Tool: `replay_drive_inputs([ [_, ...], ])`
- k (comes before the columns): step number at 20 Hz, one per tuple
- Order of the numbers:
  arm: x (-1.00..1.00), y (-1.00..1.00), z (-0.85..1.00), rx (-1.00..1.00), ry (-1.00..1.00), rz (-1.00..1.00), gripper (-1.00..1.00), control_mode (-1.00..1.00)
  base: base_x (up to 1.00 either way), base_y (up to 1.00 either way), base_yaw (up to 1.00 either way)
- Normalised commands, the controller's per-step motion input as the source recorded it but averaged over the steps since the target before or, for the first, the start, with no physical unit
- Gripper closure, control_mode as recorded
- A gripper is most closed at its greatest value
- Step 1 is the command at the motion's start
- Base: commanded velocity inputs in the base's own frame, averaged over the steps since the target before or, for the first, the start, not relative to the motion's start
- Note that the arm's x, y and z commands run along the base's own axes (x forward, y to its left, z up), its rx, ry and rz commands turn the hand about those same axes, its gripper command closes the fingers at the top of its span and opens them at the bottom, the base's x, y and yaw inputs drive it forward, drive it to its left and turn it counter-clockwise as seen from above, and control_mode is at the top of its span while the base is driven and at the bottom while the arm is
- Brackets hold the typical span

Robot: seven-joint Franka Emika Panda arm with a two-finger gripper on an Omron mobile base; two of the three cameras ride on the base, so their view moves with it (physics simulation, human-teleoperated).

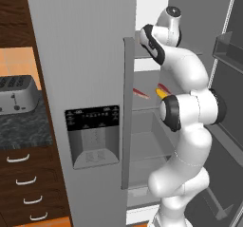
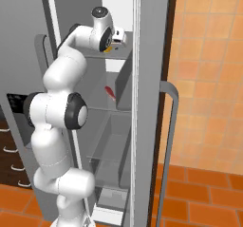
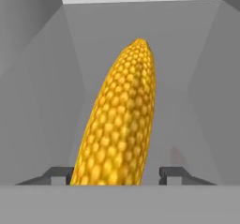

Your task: Place one corn and one steak in each tupperware on the nearby counter, to pack two identical lunches.

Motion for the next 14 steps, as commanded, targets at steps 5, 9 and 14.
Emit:
replay_drive_inputs([
  [5,0.01,-0.01,-0.02,0.0,-0.01,0.0,1.0,-1.0,0.0,0.0,0.0],
  [9,-0.76,-0.08,0.0,0.02,-0.26,0.0,1.0,-1.0,0.0,0.0,0.0],
  [14,-1.0,-0.05,0.15,0.04,-0.58,0.0,1.0,-1.0,0.0,0.0,0.0],
])
